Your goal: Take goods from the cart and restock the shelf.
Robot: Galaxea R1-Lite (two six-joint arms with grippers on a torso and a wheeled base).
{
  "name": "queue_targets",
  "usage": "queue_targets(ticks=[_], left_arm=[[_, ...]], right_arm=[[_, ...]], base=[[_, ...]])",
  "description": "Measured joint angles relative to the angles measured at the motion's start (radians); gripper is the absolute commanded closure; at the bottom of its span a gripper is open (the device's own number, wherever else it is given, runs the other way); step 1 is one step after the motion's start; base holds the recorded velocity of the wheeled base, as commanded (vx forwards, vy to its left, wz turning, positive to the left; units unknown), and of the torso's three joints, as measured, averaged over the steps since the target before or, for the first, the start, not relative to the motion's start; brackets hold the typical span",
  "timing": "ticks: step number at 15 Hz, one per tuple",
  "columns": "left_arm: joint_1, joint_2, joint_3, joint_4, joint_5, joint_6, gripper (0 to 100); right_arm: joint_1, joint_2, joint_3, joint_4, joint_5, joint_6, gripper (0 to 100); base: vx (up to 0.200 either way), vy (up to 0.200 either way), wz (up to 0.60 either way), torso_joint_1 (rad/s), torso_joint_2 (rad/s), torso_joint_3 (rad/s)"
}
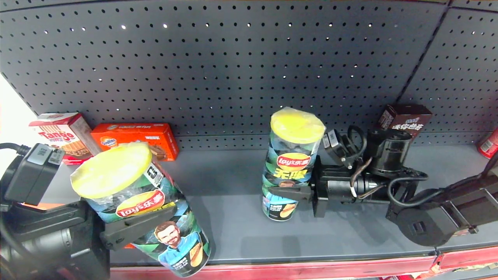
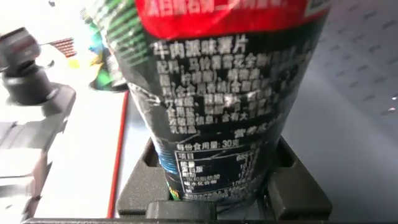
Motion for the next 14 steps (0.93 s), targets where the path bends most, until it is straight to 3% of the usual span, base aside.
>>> queue_targets(ticks=[13, 14], left_arm=[[0.015, 0.000, -0.007, -0.001, -0.001, 0.000, 100], [0.014, 0.000, -0.007, -0.001, -0.001, 0.000, 100]], right_arm=[[0.023, 0.016, 0.114, -0.026, -0.010, -0.051, 100], [0.025, 0.021, 0.113, -0.028, -0.012, -0.052, 0]], base=[[0.000, 0.000, 0.00, 0.000, 0.00, 0.000], [0.000, 0.000, 0.00, 0.000, 0.00, 0.000]])
